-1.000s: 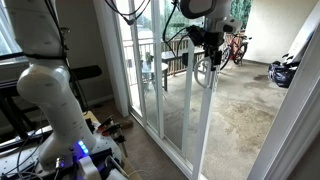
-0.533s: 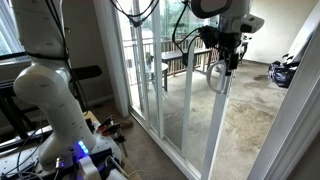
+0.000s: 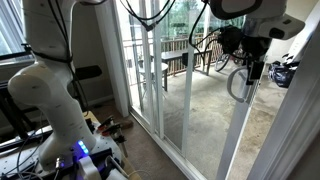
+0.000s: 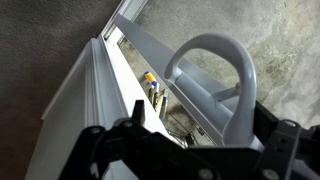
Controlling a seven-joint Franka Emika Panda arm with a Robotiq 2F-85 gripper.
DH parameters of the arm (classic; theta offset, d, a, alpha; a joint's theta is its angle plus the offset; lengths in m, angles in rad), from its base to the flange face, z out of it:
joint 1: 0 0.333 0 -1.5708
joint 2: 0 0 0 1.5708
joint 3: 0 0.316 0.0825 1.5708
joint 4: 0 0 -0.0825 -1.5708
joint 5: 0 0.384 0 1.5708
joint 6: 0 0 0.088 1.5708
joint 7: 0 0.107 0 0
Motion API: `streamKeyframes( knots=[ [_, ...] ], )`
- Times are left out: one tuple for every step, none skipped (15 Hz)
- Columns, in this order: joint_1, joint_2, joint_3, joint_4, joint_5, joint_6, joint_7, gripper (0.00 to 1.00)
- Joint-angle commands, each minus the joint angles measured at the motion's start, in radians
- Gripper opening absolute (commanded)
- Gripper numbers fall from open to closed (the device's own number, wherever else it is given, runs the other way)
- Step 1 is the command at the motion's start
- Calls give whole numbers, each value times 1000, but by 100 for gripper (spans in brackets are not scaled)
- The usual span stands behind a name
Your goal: Close the door
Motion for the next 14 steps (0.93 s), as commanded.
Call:
streamKeyframes(
  knots=[
    [-106,100,-31,100,20,-69,3,100],
    [-132,115,-24,120,49,-78,-11,100],
    [-158,113,-11,106,80,-51,-78,100],
    [-157,-4,57,-48,55,13,-203,100],
    [-160,-33,74,-92,63,48,-258,100],
    [-139,-52,70,-115,82,33,-302,100],
    [-138,-75,79,-148,73,22,-342,100],
    [-126,-98,80,-197,64,22,-388,100],
    [-116,-123,77,-249,52,20,-433,100],
    [-105,-145,74,-306,32,22,-474,100],
    [-94,-169,69,-361,12,24,-516,100],
    [-80,-188,62,-419,-20,28,-547,100],
    [-67,-210,56,-478,-46,38,-570,100],
    [-54,-224,53,-524,-53,66,-580,100]
  ],
)
